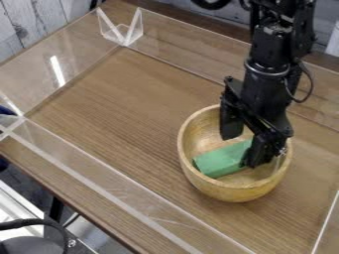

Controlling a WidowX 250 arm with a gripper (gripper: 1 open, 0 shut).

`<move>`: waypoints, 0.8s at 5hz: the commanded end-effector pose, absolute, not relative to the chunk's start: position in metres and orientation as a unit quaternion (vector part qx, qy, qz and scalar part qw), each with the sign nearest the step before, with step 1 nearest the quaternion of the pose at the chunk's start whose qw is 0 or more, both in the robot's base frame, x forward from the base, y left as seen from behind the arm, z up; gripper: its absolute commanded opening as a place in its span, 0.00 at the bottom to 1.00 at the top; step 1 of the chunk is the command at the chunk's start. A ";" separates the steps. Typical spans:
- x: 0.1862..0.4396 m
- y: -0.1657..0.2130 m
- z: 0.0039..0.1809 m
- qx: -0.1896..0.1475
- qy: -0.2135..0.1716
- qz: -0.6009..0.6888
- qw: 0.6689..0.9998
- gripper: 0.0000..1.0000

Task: Remove the green block from inside the brown bowl and put it on the table

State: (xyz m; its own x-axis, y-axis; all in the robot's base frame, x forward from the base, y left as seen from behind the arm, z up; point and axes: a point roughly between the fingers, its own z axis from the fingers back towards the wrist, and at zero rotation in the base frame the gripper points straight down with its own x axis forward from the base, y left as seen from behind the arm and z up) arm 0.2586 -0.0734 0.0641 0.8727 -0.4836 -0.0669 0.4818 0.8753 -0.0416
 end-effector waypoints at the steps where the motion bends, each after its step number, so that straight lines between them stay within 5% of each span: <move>1: 0.267 -0.073 0.076 -0.014 0.013 -0.247 0.969 1.00; 4: 0.269 -0.072 0.079 -0.017 0.007 -0.249 0.968 1.00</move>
State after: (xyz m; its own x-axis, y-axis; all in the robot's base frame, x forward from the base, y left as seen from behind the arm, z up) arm 0.2593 -0.0717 0.0645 0.8718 -0.4859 -0.0622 0.4834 0.8739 -0.0513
